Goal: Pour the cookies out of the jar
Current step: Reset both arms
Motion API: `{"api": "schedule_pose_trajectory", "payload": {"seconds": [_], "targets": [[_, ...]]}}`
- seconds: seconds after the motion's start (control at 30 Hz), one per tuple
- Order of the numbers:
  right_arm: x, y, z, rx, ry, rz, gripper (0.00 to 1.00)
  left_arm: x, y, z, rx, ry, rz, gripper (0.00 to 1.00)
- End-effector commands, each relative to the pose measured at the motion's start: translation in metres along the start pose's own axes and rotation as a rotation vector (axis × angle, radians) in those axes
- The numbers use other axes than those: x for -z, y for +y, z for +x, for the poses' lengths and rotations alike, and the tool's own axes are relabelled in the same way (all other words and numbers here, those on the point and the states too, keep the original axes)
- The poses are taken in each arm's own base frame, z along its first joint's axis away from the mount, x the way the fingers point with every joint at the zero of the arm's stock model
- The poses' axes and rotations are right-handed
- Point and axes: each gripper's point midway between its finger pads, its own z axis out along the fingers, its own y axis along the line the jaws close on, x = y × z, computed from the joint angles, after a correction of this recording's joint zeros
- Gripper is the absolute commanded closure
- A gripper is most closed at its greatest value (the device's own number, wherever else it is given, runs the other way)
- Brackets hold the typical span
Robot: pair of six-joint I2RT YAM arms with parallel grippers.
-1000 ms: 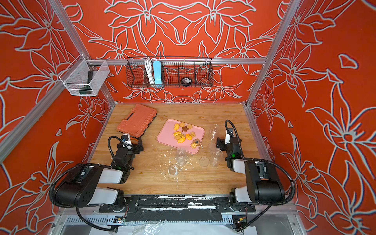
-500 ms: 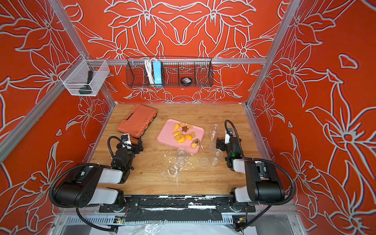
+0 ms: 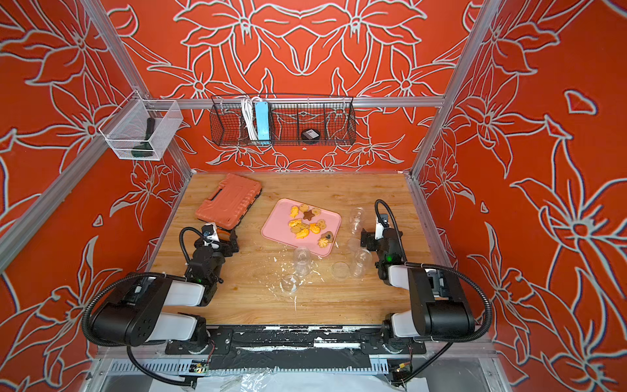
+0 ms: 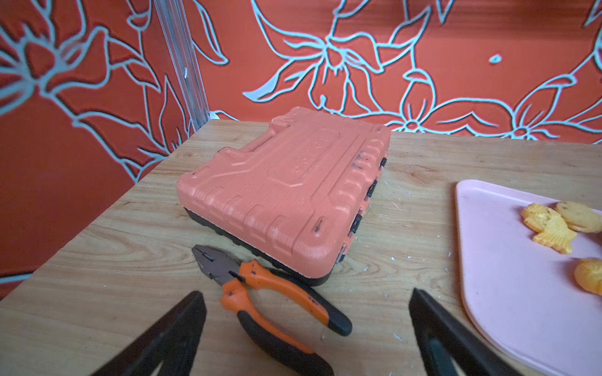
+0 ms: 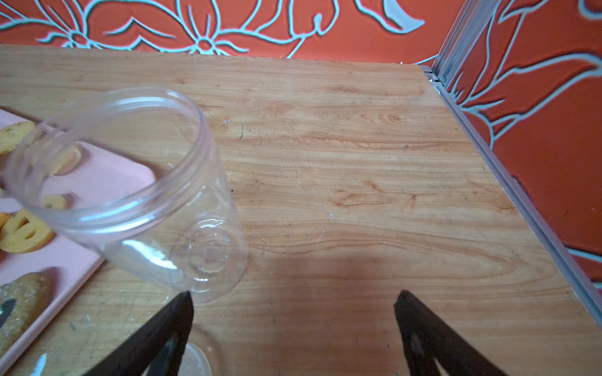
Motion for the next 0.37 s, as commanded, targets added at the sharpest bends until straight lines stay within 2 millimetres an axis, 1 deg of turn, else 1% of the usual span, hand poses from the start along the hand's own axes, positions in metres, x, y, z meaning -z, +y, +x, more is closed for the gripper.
{"api": "schedule_pose_trajectory", "payload": {"seconds": [0.0,0.33], "targets": [[0.0004,0.0018,-0.0096,0.004,-0.034,-0.005,0.02,0.0005,0.0041,-0.0051,0.022,-0.026,-0.017,0.02],[-0.0027,0.0023,-0.009,0.008,-0.02,-0.002,0.02,0.0006,0.0037,-0.0044,0.021,-0.024,-0.015,0.02]]}}
